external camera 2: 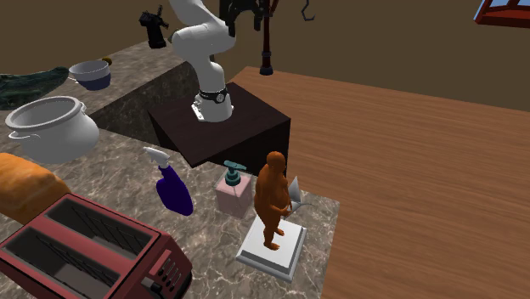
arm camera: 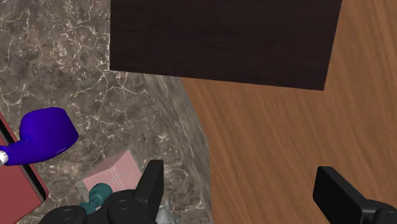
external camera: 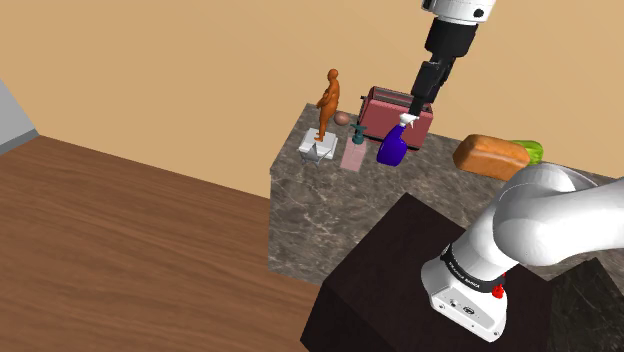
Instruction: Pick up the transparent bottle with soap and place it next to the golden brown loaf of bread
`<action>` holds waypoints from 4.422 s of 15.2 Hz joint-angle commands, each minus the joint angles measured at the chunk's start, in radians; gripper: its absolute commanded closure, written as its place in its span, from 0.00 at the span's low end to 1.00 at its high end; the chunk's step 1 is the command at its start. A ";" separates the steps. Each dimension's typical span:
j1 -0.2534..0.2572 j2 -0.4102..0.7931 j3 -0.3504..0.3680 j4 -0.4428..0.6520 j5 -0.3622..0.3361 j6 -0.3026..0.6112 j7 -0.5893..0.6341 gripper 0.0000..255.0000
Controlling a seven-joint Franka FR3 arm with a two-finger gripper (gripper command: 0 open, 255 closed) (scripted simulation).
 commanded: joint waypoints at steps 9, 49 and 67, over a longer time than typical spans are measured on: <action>-0.037 0.183 -0.083 -0.058 -0.080 0.255 -0.082 0.00; -0.123 0.991 -0.253 0.181 -0.071 0.877 -0.311 1.00; -0.117 0.897 -0.256 0.231 -0.091 0.736 -0.306 1.00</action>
